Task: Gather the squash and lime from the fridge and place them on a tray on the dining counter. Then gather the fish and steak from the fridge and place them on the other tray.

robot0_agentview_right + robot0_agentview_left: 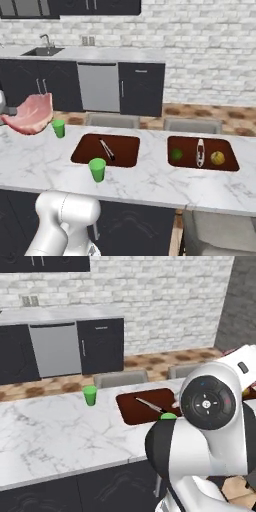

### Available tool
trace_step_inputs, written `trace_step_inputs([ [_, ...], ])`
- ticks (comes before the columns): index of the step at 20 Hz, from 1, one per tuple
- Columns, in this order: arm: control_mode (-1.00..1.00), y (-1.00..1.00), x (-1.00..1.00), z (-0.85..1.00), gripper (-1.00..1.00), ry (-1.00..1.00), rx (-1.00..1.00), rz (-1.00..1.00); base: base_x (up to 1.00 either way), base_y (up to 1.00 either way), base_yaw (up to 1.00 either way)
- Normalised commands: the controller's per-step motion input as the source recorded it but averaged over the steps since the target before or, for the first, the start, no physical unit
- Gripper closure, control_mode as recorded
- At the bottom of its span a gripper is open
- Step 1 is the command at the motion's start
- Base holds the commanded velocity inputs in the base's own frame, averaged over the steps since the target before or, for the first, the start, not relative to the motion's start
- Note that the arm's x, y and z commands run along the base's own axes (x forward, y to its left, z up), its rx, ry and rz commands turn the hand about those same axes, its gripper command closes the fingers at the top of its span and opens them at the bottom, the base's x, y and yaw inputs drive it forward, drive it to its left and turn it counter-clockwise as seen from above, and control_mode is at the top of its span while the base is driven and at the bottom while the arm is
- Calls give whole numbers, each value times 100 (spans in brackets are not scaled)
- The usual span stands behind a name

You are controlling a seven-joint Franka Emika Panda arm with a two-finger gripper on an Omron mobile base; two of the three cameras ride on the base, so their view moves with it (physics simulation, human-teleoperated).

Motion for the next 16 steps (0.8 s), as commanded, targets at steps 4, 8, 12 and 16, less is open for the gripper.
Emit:
trace_step_inputs([
  [4, 100, 0, 0, 0, 100, 0, 0, 0, 33, -1, 15],
  [8, 100, 0, 0, 0, 100, 0, 0, 0, 2, 0, 0],
  [12, -100, 0, 25, -8, 100, 1, 0, 0, 9, -2, 0],
  [16, -100, 0, 82, -32, 100, 6, 0, 0, 0, 0, 0],
])
